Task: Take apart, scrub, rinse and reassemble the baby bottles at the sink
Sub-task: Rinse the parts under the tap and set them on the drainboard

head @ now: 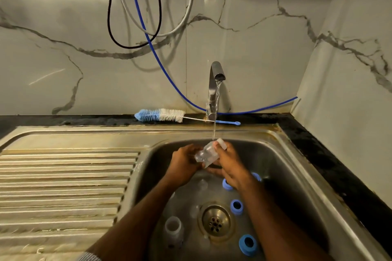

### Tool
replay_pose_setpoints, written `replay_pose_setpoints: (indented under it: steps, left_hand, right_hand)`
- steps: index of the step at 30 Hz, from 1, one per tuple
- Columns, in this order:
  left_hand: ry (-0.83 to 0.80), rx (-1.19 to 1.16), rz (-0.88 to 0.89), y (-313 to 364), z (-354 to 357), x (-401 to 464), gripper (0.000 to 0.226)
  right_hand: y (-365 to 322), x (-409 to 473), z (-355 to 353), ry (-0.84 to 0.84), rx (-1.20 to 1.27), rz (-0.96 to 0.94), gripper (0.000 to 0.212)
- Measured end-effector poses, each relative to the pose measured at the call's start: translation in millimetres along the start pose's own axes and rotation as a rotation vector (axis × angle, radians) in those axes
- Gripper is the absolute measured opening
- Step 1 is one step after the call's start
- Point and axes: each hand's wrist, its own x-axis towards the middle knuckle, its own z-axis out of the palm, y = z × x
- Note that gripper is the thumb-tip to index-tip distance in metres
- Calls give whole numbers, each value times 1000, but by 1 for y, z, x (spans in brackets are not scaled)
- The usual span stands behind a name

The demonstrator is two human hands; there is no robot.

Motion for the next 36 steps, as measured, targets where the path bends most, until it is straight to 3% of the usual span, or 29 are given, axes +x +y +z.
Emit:
replay_pose_setpoints:
  steps: [6, 10, 13, 17, 20, 24, 28, 32, 34, 36]
  left_hand:
    - [-5, -141, -5, 0, 14, 8, 52]
    - [-141, -534, -212, 7, 18, 10, 28]
    - [-248, -699, -351, 16, 17, 5, 42]
    - [-262, -717, -420, 18, 15, 3, 47]
    - [-194, -597, -273, 9, 14, 3, 31]
    - [-134, -546, -167, 7, 5, 1, 41]
    - [-273, -814, -346, 8, -9, -1, 30]
    - [-403, -1090, -542, 9, -15, 0, 50]
    - [-434, -1108, -580, 9, -14, 0, 55]
    - [-434, -1054, -569, 10, -12, 0, 55]
  right_hand:
    - [4, 7, -7, 84, 183, 59, 37]
    - [5, 15, -11, 173, 94, 68, 57]
    - [7, 16, -7, 145, 70, 59, 66]
    - [9, 8, -1, 52, 47, 12, 56]
    - [6, 6, 0, 27, -87, -27, 54]
    - [2, 4, 8, 55, -158, -29, 56]
    - [2, 8, 22, 87, -95, 41, 74]
    - [0, -1, 16, -2, 105, 51, 85]
    - [3, -1, 11, -43, 131, 5, 75]
    - [1, -1, 9, -49, 141, 4, 83]
